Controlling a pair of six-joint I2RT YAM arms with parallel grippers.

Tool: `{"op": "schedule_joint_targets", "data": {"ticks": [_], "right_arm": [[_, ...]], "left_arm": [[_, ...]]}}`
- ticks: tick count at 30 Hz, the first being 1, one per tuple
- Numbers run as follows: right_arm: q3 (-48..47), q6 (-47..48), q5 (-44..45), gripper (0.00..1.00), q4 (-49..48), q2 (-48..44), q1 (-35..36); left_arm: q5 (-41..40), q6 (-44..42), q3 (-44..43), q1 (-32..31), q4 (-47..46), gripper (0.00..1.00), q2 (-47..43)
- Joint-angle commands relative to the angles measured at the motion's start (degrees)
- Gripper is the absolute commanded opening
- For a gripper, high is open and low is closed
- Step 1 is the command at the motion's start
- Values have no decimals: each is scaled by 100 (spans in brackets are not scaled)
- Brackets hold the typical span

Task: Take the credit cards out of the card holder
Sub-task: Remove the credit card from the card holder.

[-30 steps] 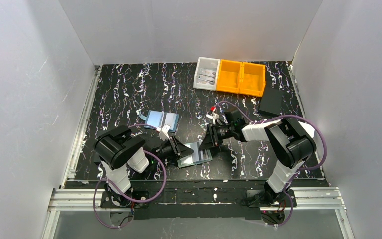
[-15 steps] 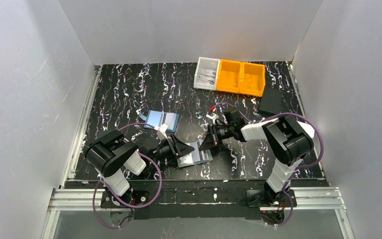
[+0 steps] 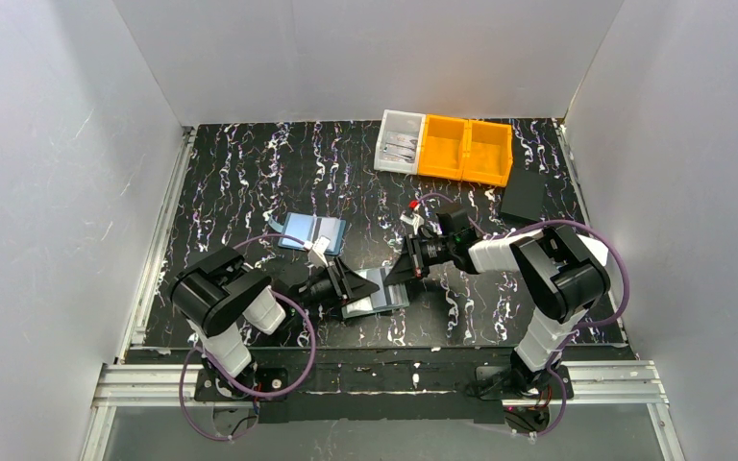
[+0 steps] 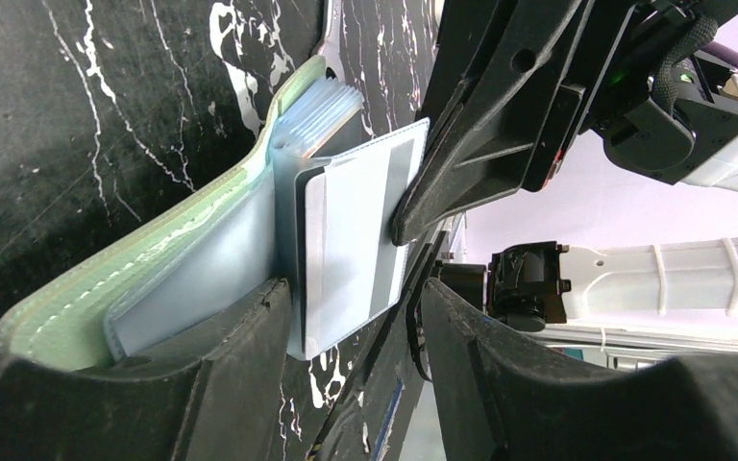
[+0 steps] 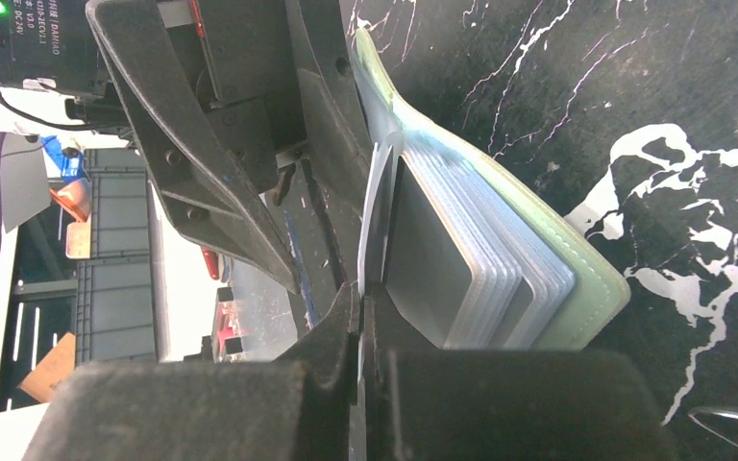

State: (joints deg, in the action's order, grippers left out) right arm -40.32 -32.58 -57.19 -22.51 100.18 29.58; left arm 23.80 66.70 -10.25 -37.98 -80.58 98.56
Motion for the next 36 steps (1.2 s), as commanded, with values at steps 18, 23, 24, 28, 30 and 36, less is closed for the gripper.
{"op": "schedule_joint_targets", "data": {"ticks": [18,23,24,28,30,36], "right_arm": [[-237,643,256,1,715,9,144],[-310,1123,599,21,1210,-131,142],[-306,1180,634,27,1244,-181,133],[-251,1244,689,48,1254,-330,45],[-215,1252,696,55,1244,-348,-11],[-229,1323,815,68,1313,-215,-40]], "left_arm": [[286,-7,-547,3,-90,0,81],[155,-62,-315,19,-92,0,165],[135,-94,-264,29,-90,0,190],[74,-224,-79,82,-90,0,337],[100,-261,-25,115,-97,0,415],[99,-326,141,201,-98,0,490]]}}
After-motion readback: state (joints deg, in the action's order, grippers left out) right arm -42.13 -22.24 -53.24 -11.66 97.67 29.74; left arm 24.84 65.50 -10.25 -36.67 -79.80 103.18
